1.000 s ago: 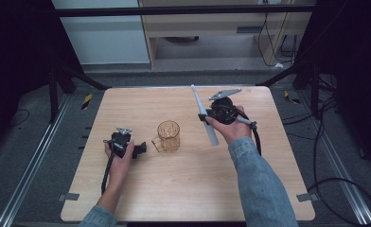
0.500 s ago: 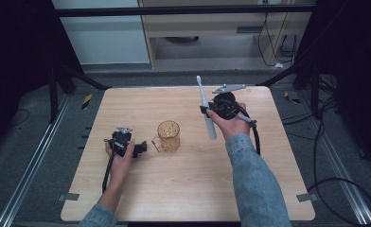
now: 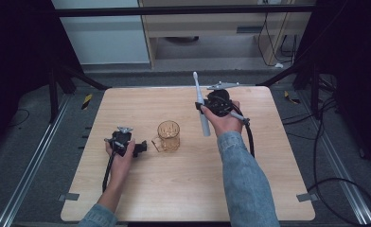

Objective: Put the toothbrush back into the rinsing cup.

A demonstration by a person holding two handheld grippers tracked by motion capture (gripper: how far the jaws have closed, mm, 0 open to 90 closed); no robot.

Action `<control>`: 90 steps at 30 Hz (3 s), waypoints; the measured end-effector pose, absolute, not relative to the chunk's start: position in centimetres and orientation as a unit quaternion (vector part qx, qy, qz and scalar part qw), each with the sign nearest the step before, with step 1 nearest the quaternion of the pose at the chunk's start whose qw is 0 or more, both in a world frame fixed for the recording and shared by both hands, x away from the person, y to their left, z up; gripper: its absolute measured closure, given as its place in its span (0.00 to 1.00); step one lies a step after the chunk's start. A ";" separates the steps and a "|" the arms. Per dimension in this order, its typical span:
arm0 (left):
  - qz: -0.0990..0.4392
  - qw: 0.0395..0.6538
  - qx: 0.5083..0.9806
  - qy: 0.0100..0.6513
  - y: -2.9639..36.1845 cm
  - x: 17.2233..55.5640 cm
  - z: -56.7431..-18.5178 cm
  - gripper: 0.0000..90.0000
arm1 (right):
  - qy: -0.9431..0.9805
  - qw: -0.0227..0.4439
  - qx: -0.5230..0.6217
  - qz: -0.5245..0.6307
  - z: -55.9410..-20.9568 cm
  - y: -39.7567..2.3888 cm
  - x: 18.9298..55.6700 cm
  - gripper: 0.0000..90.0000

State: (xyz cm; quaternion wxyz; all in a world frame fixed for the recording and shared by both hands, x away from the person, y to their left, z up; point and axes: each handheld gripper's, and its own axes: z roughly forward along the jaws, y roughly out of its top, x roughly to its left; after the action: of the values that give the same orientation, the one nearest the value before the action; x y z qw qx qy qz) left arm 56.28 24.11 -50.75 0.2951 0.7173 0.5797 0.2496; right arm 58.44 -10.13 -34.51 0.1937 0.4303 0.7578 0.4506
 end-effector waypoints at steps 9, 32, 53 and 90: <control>0.249 0.296 0.719 0.578 24.2 56.4 -50.7 0.00 | 0.752 0.194 0.431 0.459 -33.8 -8.7 58.5 0.75; 0.248 0.297 0.721 0.576 24.2 56.5 -50.7 0.00 | 0.744 0.208 0.417 0.478 -31.5 -5.5 59.2 0.75; 0.248 0.296 0.721 0.575 24.2 56.6 -50.7 0.00 | 0.719 0.220 0.411 0.515 -30.4 -3.7 59.6 0.75; 0.247 0.300 0.723 0.571 24.2 56.7 -50.8 0.00 | 0.727 0.201 0.395 0.525 -32.7 -0.6 59.3 0.74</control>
State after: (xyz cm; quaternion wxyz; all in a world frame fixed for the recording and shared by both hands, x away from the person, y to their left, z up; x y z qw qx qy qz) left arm 56.75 24.23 -50.77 0.2999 0.7229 0.5713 0.2471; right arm 59.28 -0.63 -32.68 0.2007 0.3950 0.7265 0.5252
